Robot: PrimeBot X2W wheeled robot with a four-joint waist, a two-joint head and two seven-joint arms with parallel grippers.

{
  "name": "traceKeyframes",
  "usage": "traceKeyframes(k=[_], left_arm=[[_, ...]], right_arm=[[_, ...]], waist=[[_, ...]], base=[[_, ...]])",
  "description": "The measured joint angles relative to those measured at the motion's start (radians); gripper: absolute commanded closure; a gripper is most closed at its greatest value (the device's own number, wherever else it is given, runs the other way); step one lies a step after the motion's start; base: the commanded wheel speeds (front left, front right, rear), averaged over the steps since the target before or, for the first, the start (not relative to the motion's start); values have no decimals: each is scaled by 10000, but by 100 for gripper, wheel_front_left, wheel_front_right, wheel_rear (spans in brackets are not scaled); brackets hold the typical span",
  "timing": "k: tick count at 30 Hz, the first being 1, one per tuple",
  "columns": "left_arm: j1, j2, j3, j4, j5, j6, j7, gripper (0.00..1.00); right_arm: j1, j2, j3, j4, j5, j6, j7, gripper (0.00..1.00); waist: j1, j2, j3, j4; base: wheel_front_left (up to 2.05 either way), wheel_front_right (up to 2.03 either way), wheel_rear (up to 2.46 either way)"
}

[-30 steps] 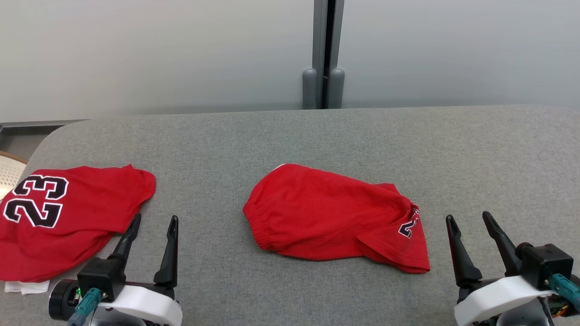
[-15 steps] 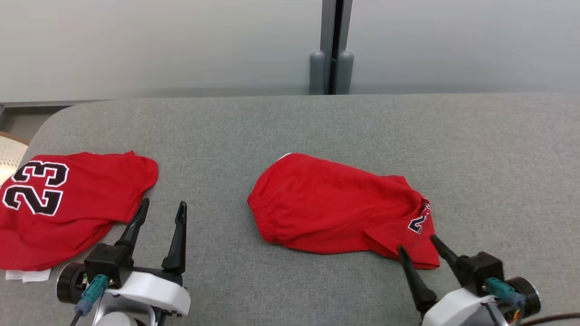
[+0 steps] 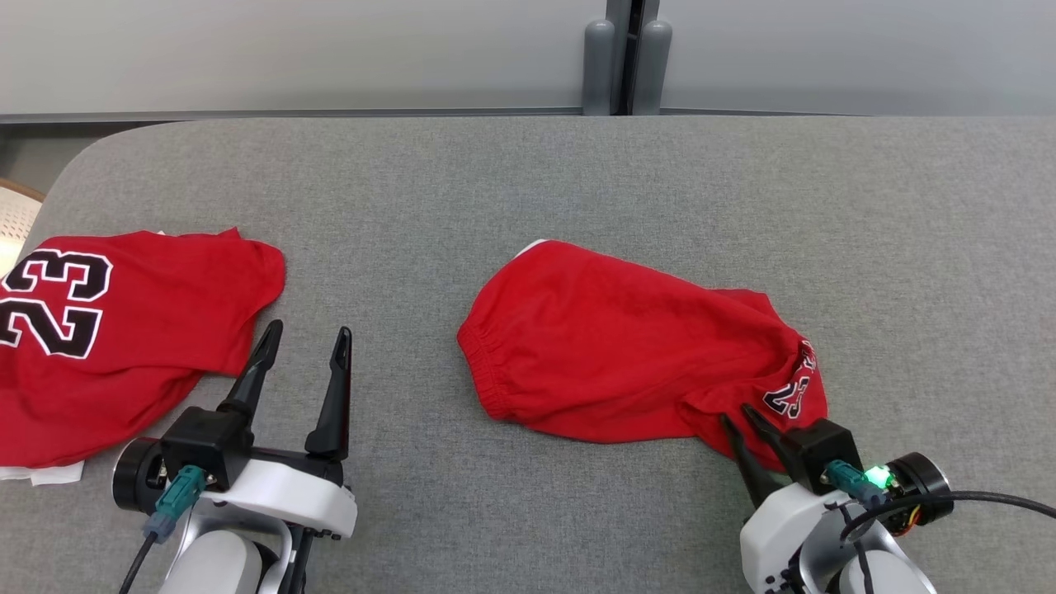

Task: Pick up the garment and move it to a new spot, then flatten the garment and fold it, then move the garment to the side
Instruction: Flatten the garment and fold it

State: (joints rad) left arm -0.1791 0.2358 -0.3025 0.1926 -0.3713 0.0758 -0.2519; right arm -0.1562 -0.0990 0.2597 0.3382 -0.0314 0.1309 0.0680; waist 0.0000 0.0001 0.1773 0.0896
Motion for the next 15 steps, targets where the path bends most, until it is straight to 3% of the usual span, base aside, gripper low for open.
traceKeyframes(k=[15], left_arm=[[-173, -35, 84, -27, 92, 0, -79, 0]], right_arm=[[-679, 263, -1298, -1306, 757, 0, -782, 100]], waist=[[0, 0, 154, -198]], base=[[0, 0, 0]])
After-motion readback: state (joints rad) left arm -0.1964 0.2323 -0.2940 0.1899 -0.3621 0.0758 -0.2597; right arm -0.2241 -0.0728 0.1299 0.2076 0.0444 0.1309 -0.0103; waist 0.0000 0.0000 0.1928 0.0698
